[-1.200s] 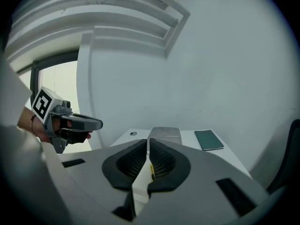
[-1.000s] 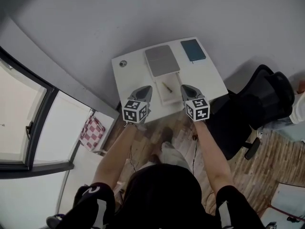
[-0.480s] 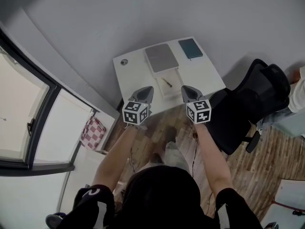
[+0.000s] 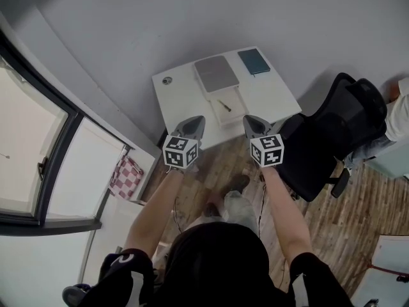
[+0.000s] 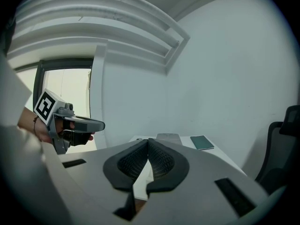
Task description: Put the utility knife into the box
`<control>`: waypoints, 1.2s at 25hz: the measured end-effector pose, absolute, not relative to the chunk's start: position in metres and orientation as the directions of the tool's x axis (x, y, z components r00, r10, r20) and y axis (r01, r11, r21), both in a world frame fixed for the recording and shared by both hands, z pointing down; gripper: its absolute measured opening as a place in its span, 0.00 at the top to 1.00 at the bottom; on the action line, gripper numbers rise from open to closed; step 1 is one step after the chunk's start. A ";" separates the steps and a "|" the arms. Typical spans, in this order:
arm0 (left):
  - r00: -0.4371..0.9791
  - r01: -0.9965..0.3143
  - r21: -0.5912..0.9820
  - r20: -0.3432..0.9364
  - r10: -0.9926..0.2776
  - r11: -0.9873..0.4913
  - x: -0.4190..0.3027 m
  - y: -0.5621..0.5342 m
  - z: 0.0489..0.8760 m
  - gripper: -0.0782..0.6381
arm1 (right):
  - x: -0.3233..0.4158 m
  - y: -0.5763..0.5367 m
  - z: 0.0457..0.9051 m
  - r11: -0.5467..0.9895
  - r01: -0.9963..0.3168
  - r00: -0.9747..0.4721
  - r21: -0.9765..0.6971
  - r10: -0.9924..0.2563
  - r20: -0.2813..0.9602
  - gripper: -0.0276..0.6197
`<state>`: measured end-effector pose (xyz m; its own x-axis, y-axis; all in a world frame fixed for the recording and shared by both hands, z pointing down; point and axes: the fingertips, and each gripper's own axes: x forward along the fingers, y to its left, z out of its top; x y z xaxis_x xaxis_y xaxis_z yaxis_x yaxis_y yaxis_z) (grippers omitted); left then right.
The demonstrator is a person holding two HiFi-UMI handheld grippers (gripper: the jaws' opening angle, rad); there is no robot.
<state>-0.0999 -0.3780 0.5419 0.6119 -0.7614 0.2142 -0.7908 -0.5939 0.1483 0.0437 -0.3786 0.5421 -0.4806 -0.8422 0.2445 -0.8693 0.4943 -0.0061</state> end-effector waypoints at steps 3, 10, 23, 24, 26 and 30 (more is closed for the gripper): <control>0.610 -0.792 0.153 0.204 -0.765 -0.590 -0.102 -0.372 0.540 0.86 | 0.041 -0.372 0.541 0.500 -0.866 -0.485 0.000 -0.839 0.246 0.94; 0.600 -0.800 0.158 0.189 -0.778 -0.579 -0.105 -0.363 0.539 0.86 | 0.038 -0.366 0.539 0.518 -0.855 -0.497 0.017 -0.830 0.252 0.94; 0.571 -0.821 0.154 0.199 -0.796 -0.550 -0.102 -0.358 0.538 0.86 | 0.041 -0.367 0.544 0.545 -0.838 -0.523 0.011 -0.810 0.266 0.94; 0.569 -0.822 0.154 0.200 -0.798 -0.548 -0.101 -0.357 0.538 0.86 | 0.043 -0.366 0.544 0.548 -0.837 -0.525 0.011 -0.808 0.268 0.94; 0.566 -0.825 0.154 0.201 -0.800 -0.545 -0.100 -0.355 0.537 0.86 | 0.045 -0.365 0.545 0.551 -0.834 -0.528 0.010 -0.805 0.271 0.94; 0.557 -0.831 0.150 0.200 -0.806 -0.536 -0.100 -0.356 0.535 0.86 | 0.046 -0.365 0.541 0.557 -0.830 -0.535 0.007 -0.801 0.267 0.94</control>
